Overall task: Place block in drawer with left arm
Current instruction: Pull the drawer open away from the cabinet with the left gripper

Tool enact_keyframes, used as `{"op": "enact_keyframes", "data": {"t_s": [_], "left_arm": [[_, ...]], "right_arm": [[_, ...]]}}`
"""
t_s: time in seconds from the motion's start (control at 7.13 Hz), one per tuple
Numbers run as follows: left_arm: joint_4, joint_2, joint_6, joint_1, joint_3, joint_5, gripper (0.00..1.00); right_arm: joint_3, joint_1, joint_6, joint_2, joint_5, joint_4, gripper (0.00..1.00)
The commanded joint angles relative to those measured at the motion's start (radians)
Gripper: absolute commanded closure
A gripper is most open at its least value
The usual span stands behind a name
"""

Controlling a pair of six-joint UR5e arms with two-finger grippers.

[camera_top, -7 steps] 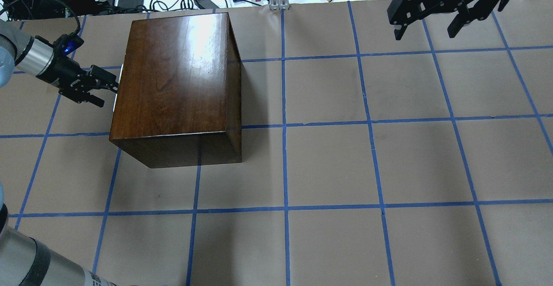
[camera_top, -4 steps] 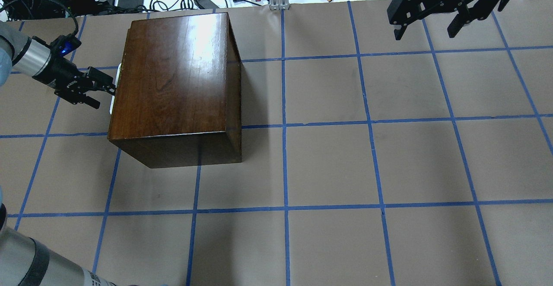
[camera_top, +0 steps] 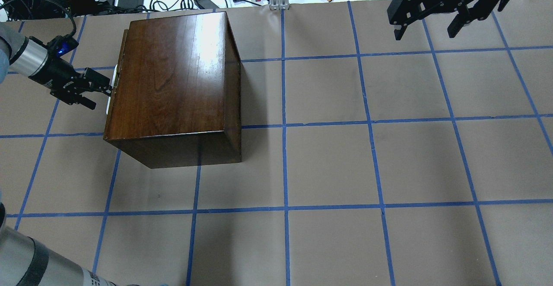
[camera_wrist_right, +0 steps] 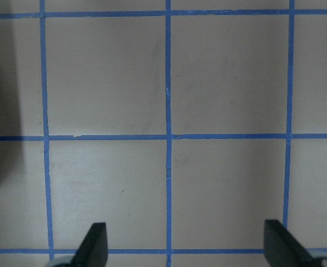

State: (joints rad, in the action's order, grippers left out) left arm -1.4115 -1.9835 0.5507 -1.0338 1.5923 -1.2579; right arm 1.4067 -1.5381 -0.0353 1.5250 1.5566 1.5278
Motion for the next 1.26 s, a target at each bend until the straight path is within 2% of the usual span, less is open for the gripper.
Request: {"op": "enact_keyframes", "data": {"t_s": [0.0, 1.12], "left_arm": [[-0.001, 0.0, 0.001, 0.023, -0.011, -0.017, 0.0], [0.023, -0.003, 0.028, 0.09, -0.015, -0.037, 0.0]], "right_arm": [[0.0, 0.0, 0.0, 0.001, -0.001, 0.0, 0.0], [0.0, 0.0, 0.0, 0.0, 0.0, 0.0, 0.0]]}}
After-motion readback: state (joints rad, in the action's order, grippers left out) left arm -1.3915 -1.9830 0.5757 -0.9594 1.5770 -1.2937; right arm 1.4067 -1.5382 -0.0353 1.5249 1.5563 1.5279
